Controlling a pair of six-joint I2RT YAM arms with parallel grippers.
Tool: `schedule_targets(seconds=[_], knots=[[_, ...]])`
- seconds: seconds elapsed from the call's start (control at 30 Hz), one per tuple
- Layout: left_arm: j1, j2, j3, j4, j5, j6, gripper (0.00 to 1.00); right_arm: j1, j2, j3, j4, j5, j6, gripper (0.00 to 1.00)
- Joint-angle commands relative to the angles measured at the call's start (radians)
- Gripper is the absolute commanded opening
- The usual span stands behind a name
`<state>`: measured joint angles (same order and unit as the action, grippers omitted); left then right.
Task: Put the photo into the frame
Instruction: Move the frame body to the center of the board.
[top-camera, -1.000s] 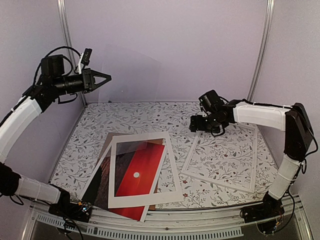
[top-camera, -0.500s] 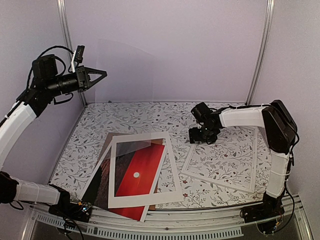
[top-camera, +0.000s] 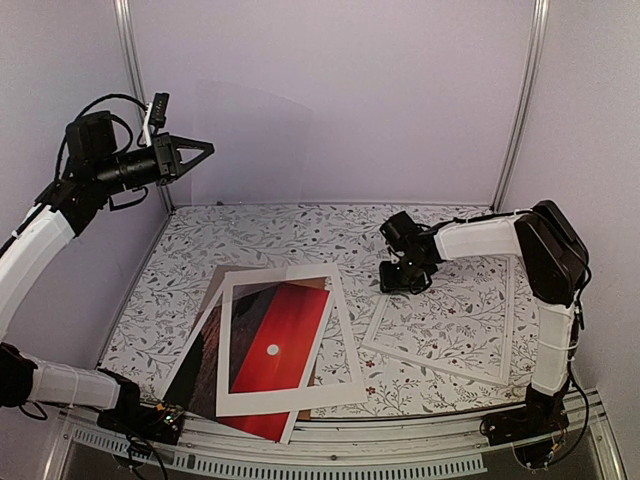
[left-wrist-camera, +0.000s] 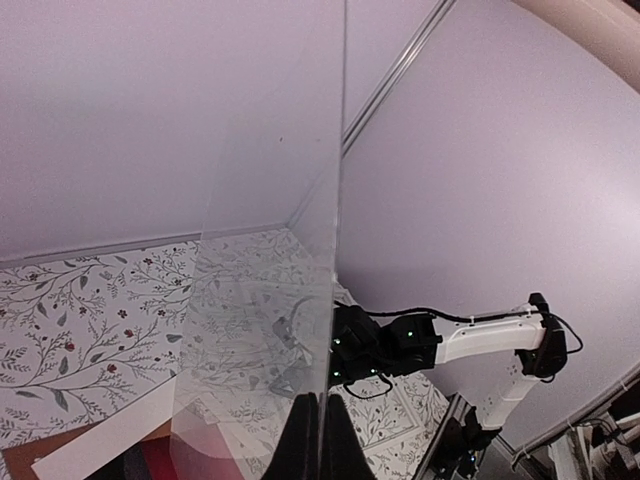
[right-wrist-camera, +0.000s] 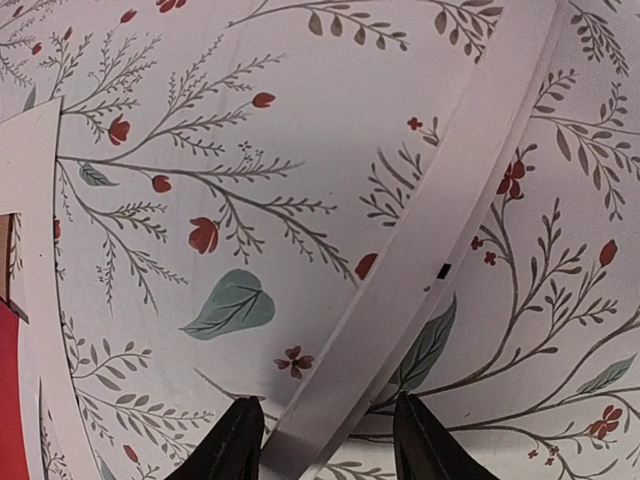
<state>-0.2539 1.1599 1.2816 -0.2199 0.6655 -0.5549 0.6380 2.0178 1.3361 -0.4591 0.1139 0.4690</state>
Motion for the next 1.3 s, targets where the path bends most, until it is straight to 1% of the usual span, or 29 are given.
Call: schedule_targets(seconds=[0.0,0.13,0.4,0.63,0.93,1.0,1.1,1.2,1.27], knots=[[0.008,-0.008,-0.001,0.059,-0.025,-0.012,0.00,0.033,-0.018,-0.042,0.027,-0.025,-0.007,0.45],[0.013,-0.004,-0.001,0.069,-0.045,-0.020,0.00,0.065,-0.021,-0.067,0.036,-0.032,0.003,0.40],[0.015,0.001,-0.011,0.079,-0.049,-0.025,0.00,0.148,-0.046,-0.111,0.063,-0.036,0.047,0.37],[0.018,0.007,-0.011,0.087,-0.060,-0.031,0.00,0.227,-0.019,-0.080,0.078,-0.053,0.078,0.36],[0.019,0.001,-0.007,0.072,-0.120,-0.017,0.00,0.289,0.041,-0.012,0.110,-0.094,0.116,0.36],[0.019,0.000,-0.011,0.073,-0.133,-0.018,0.00,0.297,0.052,0.008,0.121,-0.103,0.119,0.36],[0.018,-0.003,-0.017,0.083,-0.145,-0.033,0.00,0.299,0.062,0.030,0.142,-0.155,0.119,0.39],[0.018,-0.008,-0.024,0.104,-0.152,-0.059,0.00,0.299,0.051,0.035,0.147,-0.158,0.116,0.44],[0.018,-0.011,-0.038,0.133,-0.153,-0.091,0.00,0.298,0.036,0.033,0.129,-0.124,0.109,0.49]])
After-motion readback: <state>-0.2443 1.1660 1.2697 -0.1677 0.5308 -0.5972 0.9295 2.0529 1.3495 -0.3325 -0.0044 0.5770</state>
